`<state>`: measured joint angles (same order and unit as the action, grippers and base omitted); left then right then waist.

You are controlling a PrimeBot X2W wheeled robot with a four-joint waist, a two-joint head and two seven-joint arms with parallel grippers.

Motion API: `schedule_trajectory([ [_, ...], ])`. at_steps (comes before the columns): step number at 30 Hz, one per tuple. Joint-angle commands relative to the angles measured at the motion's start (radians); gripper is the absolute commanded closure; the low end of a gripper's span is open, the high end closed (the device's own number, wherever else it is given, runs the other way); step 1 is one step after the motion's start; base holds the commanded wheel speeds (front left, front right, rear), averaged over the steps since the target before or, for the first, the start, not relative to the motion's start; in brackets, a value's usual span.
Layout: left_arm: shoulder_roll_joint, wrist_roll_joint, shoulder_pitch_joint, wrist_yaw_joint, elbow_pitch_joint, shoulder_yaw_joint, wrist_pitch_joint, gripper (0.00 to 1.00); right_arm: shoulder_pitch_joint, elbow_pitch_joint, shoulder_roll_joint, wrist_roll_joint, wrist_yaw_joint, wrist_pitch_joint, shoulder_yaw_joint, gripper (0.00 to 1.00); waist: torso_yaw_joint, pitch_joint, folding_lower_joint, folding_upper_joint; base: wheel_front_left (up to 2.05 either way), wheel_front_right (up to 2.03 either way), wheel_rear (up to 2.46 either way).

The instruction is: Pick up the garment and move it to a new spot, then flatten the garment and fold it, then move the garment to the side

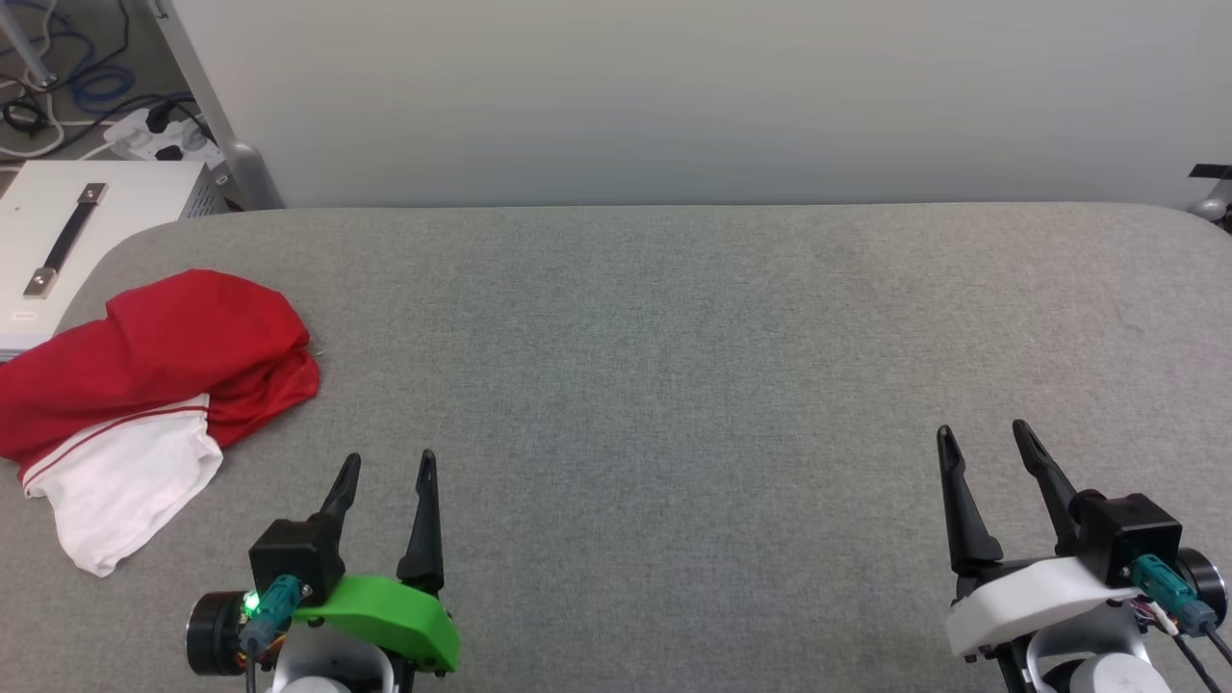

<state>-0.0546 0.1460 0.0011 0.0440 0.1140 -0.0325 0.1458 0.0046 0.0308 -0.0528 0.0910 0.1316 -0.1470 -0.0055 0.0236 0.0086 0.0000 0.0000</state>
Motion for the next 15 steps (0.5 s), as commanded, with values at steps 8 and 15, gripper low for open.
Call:
schedule_trajectory([
  [8, 0.003, 0.018, 0.006, 0.011, 0.023, -0.004, 0.026, 0.00, 0.012, 0.011, 0.002, 0.017, -0.001, -0.026, 0.000, 0.00, 0.008, 0.003, 0.0000, 0.0000, 0.00, 0.00, 0.00],
  [15, 0.003, 0.027, 0.004, 0.016, 0.030, -0.006, 0.040, 0.00, 0.015, 0.014, 0.002, 0.017, -0.001, -0.040, 0.010, 0.00, 0.039, 0.010, 0.0000, 0.0000, 0.00, 0.00, 0.00],
])
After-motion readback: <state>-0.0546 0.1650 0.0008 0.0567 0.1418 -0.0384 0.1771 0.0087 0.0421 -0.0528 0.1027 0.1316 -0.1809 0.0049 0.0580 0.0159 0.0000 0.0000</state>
